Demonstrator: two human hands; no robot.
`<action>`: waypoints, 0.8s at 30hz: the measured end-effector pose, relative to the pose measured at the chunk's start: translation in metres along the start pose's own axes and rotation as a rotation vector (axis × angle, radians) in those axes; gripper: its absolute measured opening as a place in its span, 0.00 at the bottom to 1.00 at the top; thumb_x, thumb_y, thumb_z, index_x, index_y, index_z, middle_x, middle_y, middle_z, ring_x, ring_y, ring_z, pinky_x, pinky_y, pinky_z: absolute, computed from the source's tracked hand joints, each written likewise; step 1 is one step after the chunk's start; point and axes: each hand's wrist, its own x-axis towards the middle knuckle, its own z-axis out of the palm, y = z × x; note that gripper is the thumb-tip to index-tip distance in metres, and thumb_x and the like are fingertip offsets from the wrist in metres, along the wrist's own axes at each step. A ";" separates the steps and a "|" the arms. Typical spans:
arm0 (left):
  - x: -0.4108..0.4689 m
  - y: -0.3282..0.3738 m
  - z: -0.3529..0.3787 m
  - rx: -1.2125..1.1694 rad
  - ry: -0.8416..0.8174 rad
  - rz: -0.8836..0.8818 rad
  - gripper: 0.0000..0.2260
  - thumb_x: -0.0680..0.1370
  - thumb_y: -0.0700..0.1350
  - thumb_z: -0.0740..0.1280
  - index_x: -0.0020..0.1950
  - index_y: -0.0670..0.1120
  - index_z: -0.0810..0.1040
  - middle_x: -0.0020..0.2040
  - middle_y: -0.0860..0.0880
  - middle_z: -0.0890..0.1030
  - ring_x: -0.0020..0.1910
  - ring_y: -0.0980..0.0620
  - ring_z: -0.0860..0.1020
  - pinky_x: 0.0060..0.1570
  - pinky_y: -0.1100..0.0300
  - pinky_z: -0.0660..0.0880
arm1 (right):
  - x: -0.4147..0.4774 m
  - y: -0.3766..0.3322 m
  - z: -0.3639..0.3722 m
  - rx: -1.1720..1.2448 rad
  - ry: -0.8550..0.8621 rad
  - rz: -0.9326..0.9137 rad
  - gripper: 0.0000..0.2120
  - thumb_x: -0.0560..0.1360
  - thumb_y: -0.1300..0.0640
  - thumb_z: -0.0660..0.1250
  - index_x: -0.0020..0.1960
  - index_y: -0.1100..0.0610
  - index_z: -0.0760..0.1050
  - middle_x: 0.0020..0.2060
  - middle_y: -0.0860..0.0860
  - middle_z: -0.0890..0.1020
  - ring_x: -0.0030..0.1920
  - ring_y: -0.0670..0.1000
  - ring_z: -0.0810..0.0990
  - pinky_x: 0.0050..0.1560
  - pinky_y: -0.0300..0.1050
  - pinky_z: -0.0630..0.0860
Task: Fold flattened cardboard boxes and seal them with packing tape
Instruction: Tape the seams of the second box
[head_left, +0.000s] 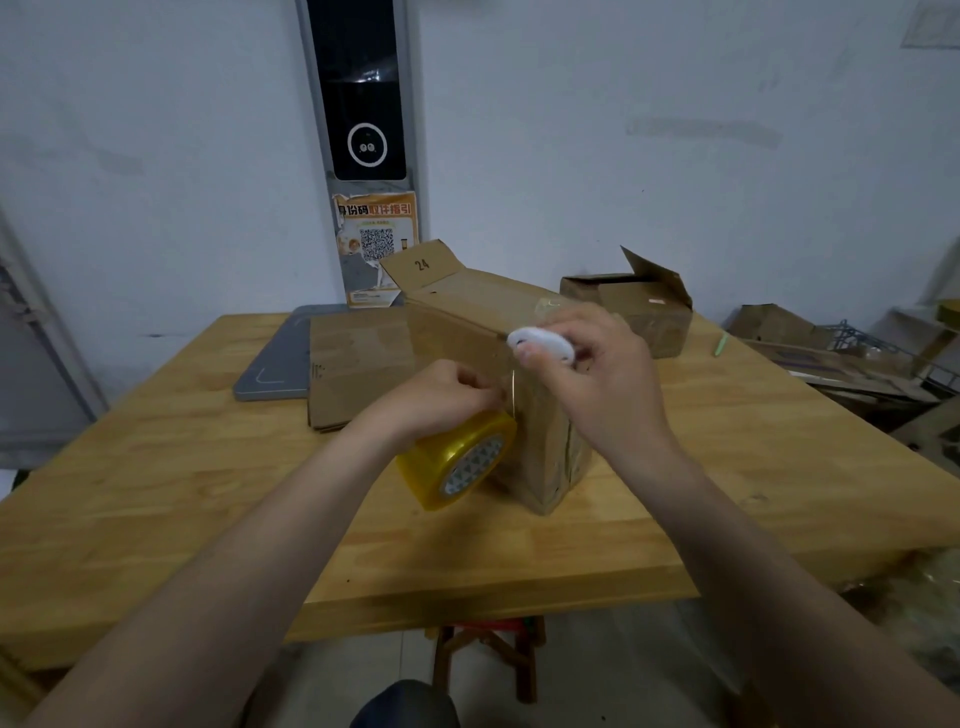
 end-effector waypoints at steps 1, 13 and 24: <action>0.000 0.000 0.000 -0.003 -0.004 0.000 0.11 0.81 0.56 0.67 0.58 0.54 0.83 0.52 0.52 0.82 0.49 0.52 0.79 0.44 0.59 0.75 | -0.002 0.006 0.005 -0.121 -0.034 -0.060 0.06 0.76 0.49 0.73 0.49 0.50 0.84 0.52 0.42 0.80 0.57 0.46 0.76 0.55 0.37 0.70; 0.002 -0.002 -0.001 -0.109 -0.001 0.005 0.07 0.78 0.55 0.70 0.53 0.58 0.85 0.54 0.54 0.82 0.53 0.51 0.80 0.48 0.57 0.78 | -0.007 0.030 0.022 -0.402 -0.080 -0.075 0.08 0.75 0.47 0.74 0.47 0.51 0.85 0.63 0.43 0.75 0.64 0.48 0.66 0.58 0.41 0.71; 0.000 0.002 0.002 -0.074 0.008 0.014 0.08 0.80 0.55 0.68 0.53 0.56 0.84 0.54 0.54 0.81 0.53 0.50 0.78 0.55 0.52 0.77 | 0.003 0.019 0.022 -0.577 -0.166 -0.096 0.12 0.77 0.46 0.71 0.46 0.54 0.86 0.65 0.47 0.71 0.64 0.53 0.65 0.57 0.44 0.74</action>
